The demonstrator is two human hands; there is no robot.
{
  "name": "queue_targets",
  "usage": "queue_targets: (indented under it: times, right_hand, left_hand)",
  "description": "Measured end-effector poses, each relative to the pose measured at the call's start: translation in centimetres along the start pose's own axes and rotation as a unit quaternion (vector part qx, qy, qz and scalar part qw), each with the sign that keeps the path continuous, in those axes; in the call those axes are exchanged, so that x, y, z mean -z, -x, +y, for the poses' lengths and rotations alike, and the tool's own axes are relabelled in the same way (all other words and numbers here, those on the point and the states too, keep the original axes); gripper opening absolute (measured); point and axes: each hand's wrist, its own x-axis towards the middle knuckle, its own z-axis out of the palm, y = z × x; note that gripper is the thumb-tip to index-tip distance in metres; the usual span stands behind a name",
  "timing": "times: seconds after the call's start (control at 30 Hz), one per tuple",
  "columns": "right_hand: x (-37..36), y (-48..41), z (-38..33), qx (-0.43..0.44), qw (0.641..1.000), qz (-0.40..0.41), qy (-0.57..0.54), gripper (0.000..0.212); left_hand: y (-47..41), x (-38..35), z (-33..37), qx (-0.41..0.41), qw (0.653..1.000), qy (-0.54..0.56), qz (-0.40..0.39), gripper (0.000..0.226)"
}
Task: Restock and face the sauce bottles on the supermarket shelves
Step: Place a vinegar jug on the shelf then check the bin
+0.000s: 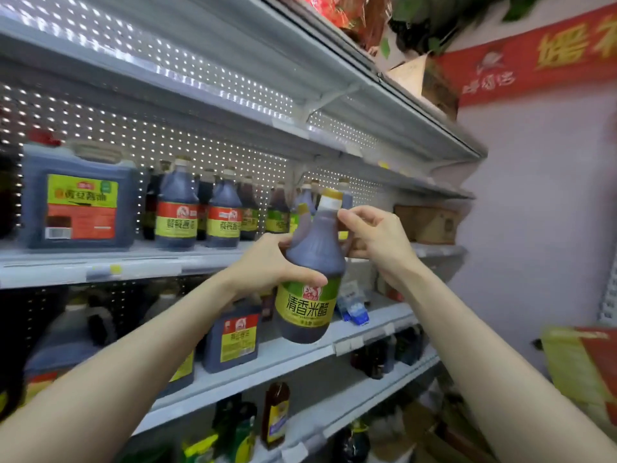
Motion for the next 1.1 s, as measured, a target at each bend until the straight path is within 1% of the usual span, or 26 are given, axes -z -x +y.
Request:
queue_targets:
  times: [0.17,0.37,0.47,0.6,0.67,0.9,1.1]
  right_hand:
    - [1.9,-8.1,4.9,0.004,0.999,-0.030,-0.012,0.016]
    - [1.5,-14.9,9.9,0.019,0.996,-0.052,-0.064,0.013]
    - [0.1,-17.8,11.5,0.031,0.992,-0.071,-0.099,0.015]
    - [-1.5,-20.9,13.3,0.046,0.987,-0.095,-0.123,0.013]
    - [-2.0,-22.3,14.2,0.058,0.985,-0.103,-0.130,0.013]
    - [-3.2,-28.3,16.6,0.092,0.971,-0.135,-0.172,0.015]
    - [-4.4,-33.4,19.3,0.099,0.957,-0.189,-0.194,0.014]
  left_hand:
    - [-8.3,-0.8,-3.1,-0.007,0.999,0.000,0.040,0.054]
    - [-14.5,0.6,-5.7,0.011,0.998,-0.029,0.058,0.052]
    - [-16.4,1.7,-7.0,0.020,0.994,-0.034,0.103,0.052]
    - [-18.3,2.7,-8.8,0.032,0.984,-0.048,0.167,0.067]
    - [-19.2,3.1,-9.4,0.040,0.979,-0.050,0.195,0.071]
    - [-23.4,4.4,-10.4,0.051,0.960,-0.082,0.264,0.059]
    - [-27.2,5.4,-12.0,0.064,0.943,-0.109,0.307,0.060]
